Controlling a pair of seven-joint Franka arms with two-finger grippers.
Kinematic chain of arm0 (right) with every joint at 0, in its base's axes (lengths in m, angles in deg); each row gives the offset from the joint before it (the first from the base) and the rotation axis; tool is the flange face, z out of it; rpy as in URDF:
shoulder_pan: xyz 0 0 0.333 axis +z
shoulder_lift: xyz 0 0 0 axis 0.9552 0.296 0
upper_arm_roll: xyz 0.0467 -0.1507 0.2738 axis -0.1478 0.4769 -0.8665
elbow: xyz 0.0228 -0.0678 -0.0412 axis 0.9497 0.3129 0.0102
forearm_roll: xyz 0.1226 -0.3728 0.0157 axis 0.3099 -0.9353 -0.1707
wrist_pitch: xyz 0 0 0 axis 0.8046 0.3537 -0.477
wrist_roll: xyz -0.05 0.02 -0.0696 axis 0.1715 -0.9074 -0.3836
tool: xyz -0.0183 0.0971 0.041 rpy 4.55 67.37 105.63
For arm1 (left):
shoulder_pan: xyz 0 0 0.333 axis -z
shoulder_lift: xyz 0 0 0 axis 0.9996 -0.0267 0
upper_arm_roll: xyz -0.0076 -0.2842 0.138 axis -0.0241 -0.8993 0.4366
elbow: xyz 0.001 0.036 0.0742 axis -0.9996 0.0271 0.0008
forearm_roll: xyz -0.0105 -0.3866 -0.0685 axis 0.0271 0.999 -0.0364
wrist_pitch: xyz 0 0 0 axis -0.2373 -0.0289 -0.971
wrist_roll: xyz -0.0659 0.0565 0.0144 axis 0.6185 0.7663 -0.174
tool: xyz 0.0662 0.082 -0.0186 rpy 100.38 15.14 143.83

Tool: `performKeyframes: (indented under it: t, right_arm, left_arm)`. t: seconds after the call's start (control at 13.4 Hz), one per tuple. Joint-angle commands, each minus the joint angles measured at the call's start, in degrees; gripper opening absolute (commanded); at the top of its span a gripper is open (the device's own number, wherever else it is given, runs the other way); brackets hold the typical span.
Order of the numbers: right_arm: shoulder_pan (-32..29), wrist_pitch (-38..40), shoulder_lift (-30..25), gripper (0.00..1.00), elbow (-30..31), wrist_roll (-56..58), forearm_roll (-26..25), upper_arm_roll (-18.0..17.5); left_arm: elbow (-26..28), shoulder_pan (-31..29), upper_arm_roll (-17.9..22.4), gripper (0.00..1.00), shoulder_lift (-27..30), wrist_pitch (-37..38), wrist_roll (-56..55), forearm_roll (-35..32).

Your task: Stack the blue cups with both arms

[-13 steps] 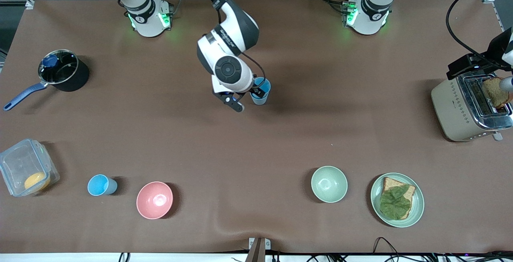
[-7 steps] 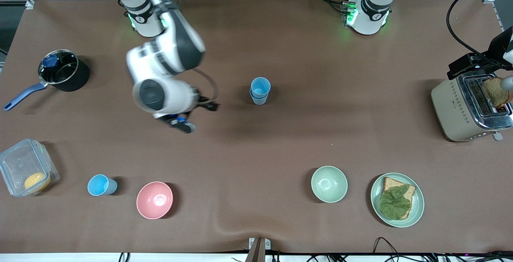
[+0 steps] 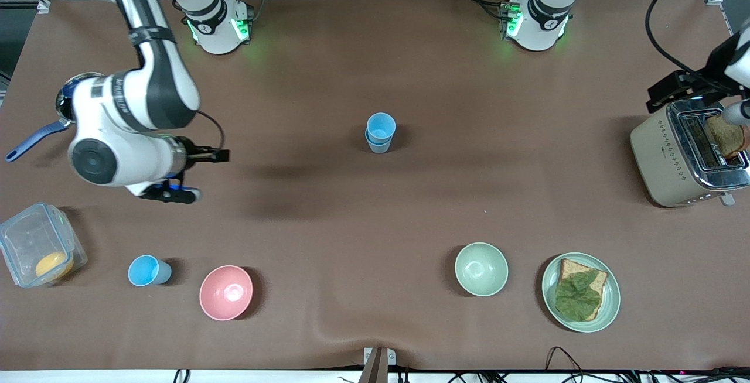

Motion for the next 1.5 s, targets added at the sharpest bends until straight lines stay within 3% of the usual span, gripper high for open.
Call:
performKeyframes:
  t: [0.0,0.22,0.3,0.67,0.97,1.2,1.42]
  right_arm:
    - [-5.0,-4.1,-9.0,1.0,9.2,5.5,-3.7,-3.6]
    - [-16.3,-4.5,-15.9,1.0,11.0,9.3,-7.7,-14.2]
    - [-17.4,-4.5,-17.4,1.0,10.5,9.9,-8.0,-15.0]
    - [-18.1,0.9,-18.3,1.0,-0.7,20.9,-7.4,-10.6]
    - [-17.7,5.7,-18.0,1.0,-8.3,18.4,-7.1,-7.6]
    - [-17.5,10.9,-18.0,1.0,-12.7,10.6,-4.6,-7.3]
    - [-17.5,11.5,-18.0,1.0,-14.5,10.3,-4.5,-7.1]
  left_arm:
    - [-0.1,0.0,-2.0,1.0,0.7,0.4,-3.1,0.1]
    - [0.1,-0.3,-2.1,1.0,1.0,0.5,-2.6,0.5]
    - [0.1,-0.4,-2.1,1.0,1.3,1.0,-2.5,1.0]
    - [0.7,-0.5,-1.7,1.0,2.1,1.3,-2.5,2.8]
    - [0.7,-0.5,-1.7,1.0,2.3,1.3,-2.5,3.1]
    - [0.7,-0.5,-1.7,1.0,2.2,1.3,-2.5,3.2]
    - [0.4,-0.5,-1.7,1.0,2.2,1.3,-2.4,3.1]
